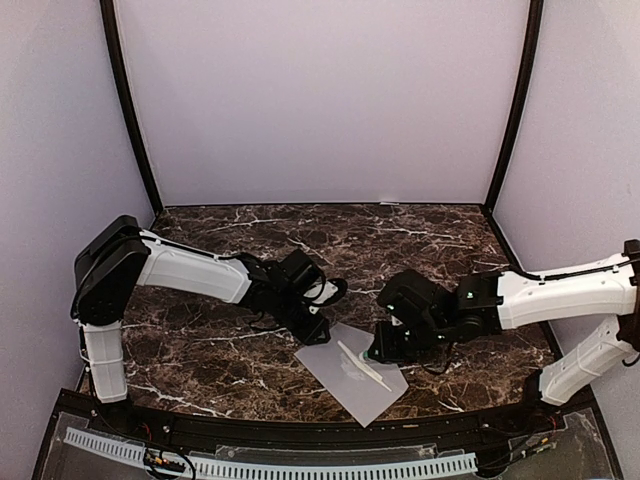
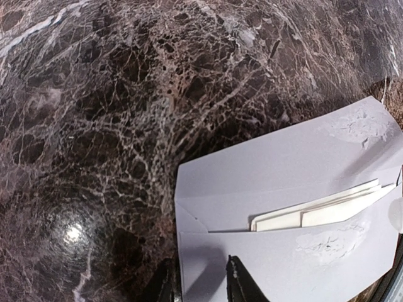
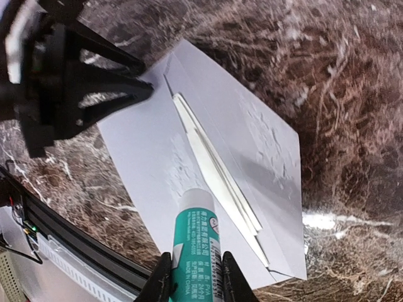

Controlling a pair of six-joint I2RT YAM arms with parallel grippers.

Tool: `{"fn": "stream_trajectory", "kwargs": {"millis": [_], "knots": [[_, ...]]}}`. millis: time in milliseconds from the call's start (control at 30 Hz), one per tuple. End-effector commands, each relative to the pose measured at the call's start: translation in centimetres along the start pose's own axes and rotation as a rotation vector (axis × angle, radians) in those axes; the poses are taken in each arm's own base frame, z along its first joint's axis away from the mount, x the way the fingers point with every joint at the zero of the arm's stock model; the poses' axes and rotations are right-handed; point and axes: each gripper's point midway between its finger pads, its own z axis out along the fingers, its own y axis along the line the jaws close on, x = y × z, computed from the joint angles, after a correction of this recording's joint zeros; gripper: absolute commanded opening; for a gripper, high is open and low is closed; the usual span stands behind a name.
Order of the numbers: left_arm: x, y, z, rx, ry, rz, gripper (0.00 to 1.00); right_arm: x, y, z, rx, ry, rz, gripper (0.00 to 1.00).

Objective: Place the letter into the envelope and seal it
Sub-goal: Paint the envelope at the center of the board.

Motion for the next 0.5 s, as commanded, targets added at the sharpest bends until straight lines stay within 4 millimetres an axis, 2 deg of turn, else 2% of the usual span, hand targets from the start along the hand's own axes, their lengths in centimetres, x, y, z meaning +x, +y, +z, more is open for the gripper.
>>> {"fn": "stream_trajectory", "kwargs": {"millis": [0,133,467], "knots": [[3.9,0.5,1.6,-0.018,0.137,-0.009,0.29,2.6,-0.6,0.4,0.007,0.062,0.007,0.00],[3.9,0.5,1.6,-0.020,0.138,-0.008,0.29,3.7,-0.4,0.9,0.017,0.088,-0.008,0.00],[3.9,0.5,1.5,-0.017,0.137,-0.005,0.28,4.1,-0.1,2.2,0.035,0.111,-0.024,0.00]]}}
